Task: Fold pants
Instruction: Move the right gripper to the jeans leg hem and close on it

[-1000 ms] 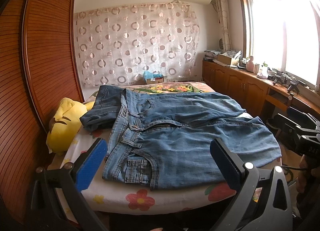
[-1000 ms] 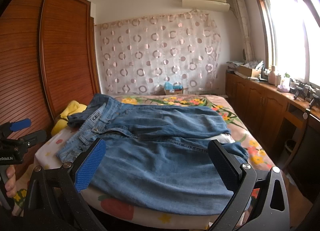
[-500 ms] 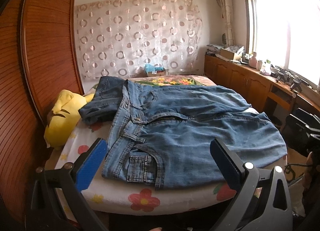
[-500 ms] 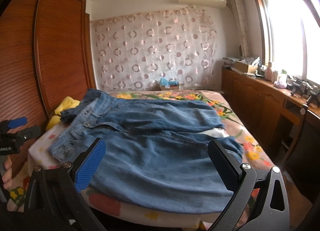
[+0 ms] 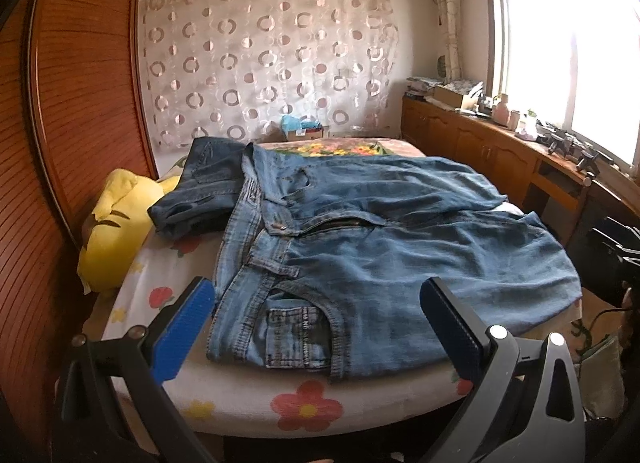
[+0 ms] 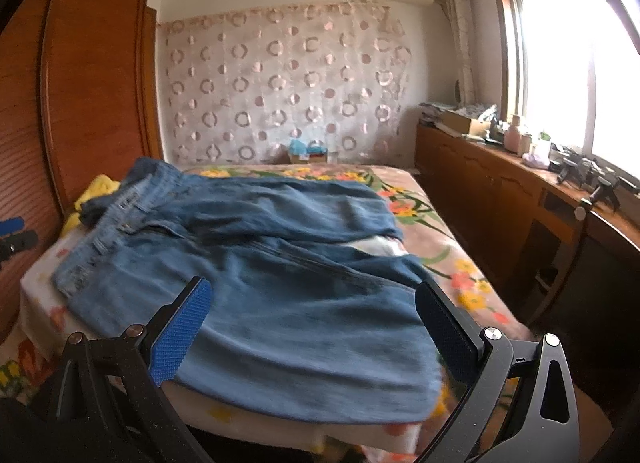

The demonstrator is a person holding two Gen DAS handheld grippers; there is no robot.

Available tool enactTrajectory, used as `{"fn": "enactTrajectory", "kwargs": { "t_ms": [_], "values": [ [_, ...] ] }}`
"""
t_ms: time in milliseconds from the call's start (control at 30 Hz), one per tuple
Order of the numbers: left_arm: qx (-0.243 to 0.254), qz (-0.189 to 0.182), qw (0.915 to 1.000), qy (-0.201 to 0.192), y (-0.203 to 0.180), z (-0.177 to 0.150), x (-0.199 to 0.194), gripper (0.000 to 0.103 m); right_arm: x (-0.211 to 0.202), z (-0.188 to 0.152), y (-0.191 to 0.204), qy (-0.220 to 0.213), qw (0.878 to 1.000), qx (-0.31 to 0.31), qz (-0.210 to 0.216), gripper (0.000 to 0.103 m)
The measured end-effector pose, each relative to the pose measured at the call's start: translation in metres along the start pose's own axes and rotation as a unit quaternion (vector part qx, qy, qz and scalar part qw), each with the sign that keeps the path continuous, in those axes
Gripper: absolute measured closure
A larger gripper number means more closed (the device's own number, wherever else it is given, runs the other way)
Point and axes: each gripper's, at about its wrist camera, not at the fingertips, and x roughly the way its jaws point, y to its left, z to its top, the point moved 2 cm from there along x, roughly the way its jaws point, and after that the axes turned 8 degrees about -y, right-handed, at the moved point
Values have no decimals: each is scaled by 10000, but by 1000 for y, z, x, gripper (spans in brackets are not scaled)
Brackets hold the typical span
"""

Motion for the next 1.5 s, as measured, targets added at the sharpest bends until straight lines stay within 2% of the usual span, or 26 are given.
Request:
{"fn": "enactTrajectory", "kwargs": {
  "t_ms": [200, 400, 667, 1000, 1267, 1367, 1500],
  "values": [
    [-99, 22, 9997, 237, 9, -11, 18, 0, 8, -27, -36, 507, 9984, 97, -232, 1],
    [-133, -9, 9991, 414, 9, -21, 27, 0, 13, -52, -64, 947, 9948, 234, -279, 3],
    [-55, -23, 9987, 507, 2, -24, 31, 0, 8, -78, -77, 1353, 9905, 117, -214, 5],
    [-101, 20, 9985, 531, 4, -26, 34, 0, 12, -98, -85, 1602, 9864, 20, -358, 6],
    [-218, 56, 9983, 541, 13, -33, 37, 0, 24, -105, -81, 1769, 9826, -220, -523, 25],
    [-214, 60, 9983, 543, 13, -32, 37, 0, 18, -99, -82, 1584, 9857, -151, -561, 38],
    [-227, 72, 9981, 569, 15, -35, 38, 0, 7, -83, -82, 1241, 9908, -71, -531, 45]
  ]
}}
